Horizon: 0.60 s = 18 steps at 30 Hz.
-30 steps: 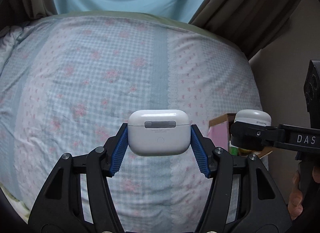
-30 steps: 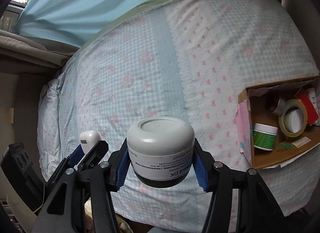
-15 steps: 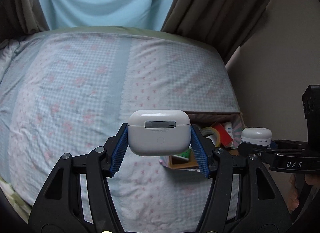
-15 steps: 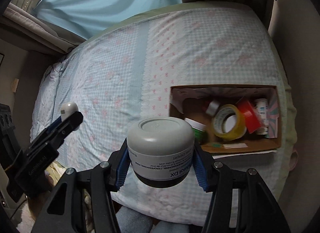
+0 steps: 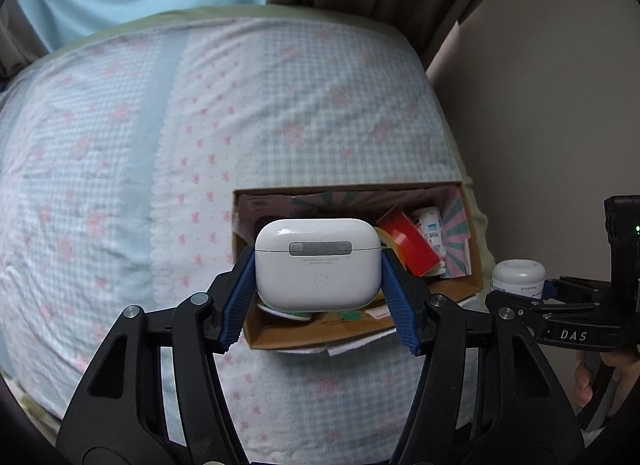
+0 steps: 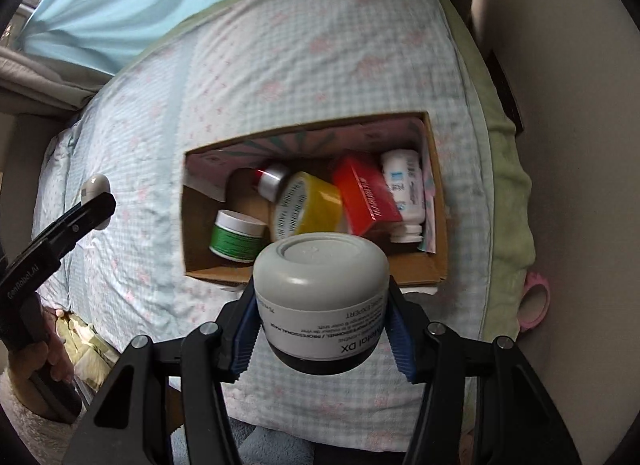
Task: Organize rigid objects
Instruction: 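Carry the earbud case and black-lidded jar into the cardboard box and release both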
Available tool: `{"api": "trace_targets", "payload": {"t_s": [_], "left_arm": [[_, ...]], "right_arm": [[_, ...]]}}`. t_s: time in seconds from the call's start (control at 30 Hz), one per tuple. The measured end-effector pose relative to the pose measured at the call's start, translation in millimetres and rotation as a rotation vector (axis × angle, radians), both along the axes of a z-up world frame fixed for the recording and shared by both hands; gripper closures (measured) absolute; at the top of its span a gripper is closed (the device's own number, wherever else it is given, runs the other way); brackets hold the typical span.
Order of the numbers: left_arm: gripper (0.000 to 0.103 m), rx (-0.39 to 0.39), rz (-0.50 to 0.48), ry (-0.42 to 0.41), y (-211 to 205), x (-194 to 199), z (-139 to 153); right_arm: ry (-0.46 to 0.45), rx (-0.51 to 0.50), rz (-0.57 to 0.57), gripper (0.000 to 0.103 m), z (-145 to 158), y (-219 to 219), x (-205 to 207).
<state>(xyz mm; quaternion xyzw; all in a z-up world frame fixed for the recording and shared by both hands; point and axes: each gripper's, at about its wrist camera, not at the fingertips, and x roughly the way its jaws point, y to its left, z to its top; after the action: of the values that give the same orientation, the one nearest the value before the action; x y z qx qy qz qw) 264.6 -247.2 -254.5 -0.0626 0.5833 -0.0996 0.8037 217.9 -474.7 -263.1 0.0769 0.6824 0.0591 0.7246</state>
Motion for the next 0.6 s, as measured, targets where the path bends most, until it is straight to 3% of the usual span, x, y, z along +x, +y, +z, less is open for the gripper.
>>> {"api": "trace_targets", "payload": {"t_s": [0.13,0.23,0.47,0.6], "left_arm": [[0.046,0.025,-0.019,0.049,-11,21,-38],[0.046,0.041,-0.029,0.083,-16,34,-65],[0.046,0.065,-0.062,0.142,-22,60,-111],[0.046,0.074,-0.099,0.172,-21,68,-129]], "right_arm": [[0.034,0.021,0.017,0.051,-35,1,8],[0.029,0.021,0.089,0.051,-53,19,10],[-0.078,0.108,0.360,0.051,-83,83,11],[-0.118,0.140,0.429,0.051,-100,102,11]]}}
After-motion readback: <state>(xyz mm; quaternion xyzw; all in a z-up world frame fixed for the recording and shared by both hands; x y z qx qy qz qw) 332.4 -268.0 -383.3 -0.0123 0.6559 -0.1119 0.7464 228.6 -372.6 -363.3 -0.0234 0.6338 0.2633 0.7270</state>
